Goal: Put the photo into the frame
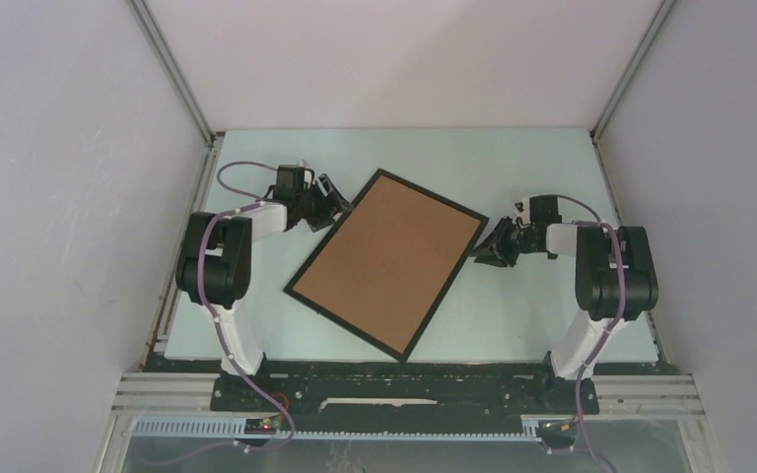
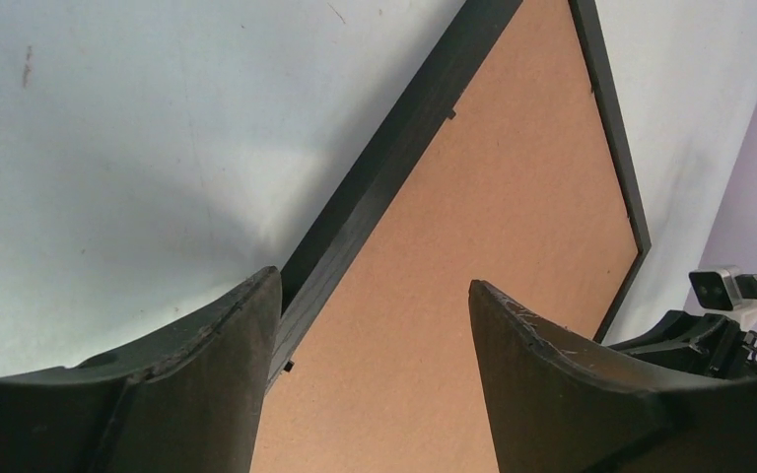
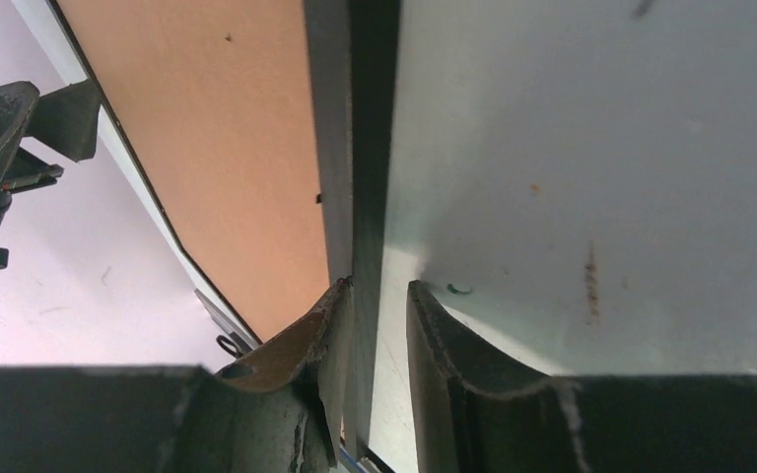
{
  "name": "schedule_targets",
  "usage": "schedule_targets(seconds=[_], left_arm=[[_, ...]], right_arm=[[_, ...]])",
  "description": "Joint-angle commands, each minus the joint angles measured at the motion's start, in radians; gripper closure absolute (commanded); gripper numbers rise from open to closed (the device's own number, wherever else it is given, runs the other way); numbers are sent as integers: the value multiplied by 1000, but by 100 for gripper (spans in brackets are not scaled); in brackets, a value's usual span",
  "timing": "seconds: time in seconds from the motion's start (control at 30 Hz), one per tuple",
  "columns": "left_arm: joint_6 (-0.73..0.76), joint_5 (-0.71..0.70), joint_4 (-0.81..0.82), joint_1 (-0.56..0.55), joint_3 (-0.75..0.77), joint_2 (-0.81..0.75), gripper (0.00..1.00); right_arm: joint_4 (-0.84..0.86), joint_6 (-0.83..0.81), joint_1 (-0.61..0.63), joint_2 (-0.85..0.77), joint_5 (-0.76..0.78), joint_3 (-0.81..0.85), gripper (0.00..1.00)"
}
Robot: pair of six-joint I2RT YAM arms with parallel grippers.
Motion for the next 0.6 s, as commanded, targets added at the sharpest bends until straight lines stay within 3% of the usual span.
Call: schedule_targets(seconds=[0.0,0.33,0.57], left_arm=[[-15,49,-8,10,61,23,27],[-13,32,-35,10,66,24,30],[-11,34,-34,10,66,25,30]], right_arm=[[23,20,23,4,34,42,64],[45,42,23,-4,91,45,68],[39,48,23,23,88,85,65]])
